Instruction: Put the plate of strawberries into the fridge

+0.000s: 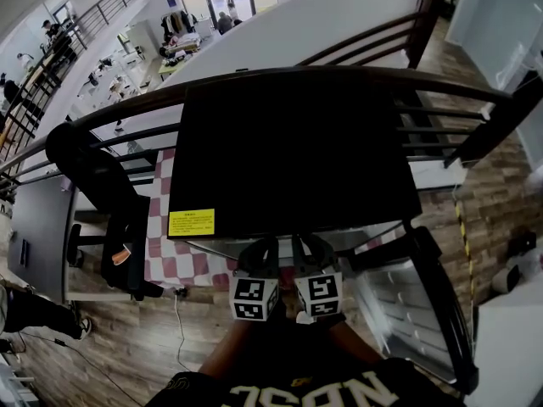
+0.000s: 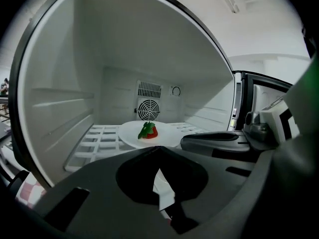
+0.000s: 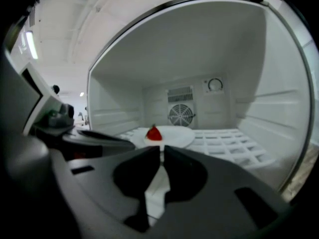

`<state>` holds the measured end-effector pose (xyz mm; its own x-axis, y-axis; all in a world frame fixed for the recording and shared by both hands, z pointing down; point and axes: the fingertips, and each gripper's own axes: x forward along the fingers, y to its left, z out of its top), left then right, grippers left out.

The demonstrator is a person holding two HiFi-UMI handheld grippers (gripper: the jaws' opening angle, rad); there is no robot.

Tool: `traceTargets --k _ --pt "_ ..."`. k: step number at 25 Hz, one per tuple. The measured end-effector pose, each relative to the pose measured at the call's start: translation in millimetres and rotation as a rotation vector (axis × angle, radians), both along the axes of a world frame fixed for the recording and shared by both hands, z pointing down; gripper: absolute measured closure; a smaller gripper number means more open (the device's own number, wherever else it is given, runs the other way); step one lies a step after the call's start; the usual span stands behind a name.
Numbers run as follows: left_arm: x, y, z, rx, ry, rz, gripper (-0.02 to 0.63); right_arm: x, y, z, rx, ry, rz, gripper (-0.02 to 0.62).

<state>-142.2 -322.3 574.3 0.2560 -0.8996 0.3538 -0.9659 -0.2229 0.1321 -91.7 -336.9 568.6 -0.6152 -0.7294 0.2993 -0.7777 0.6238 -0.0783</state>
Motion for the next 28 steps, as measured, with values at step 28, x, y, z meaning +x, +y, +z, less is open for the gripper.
traceTargets --k 28 --pt "40.3 69.7 -68.0 0.234 0.124 -0.095 0.588 82.9 64.7 -56.5 0.113 -0.109 0.05 0.575"
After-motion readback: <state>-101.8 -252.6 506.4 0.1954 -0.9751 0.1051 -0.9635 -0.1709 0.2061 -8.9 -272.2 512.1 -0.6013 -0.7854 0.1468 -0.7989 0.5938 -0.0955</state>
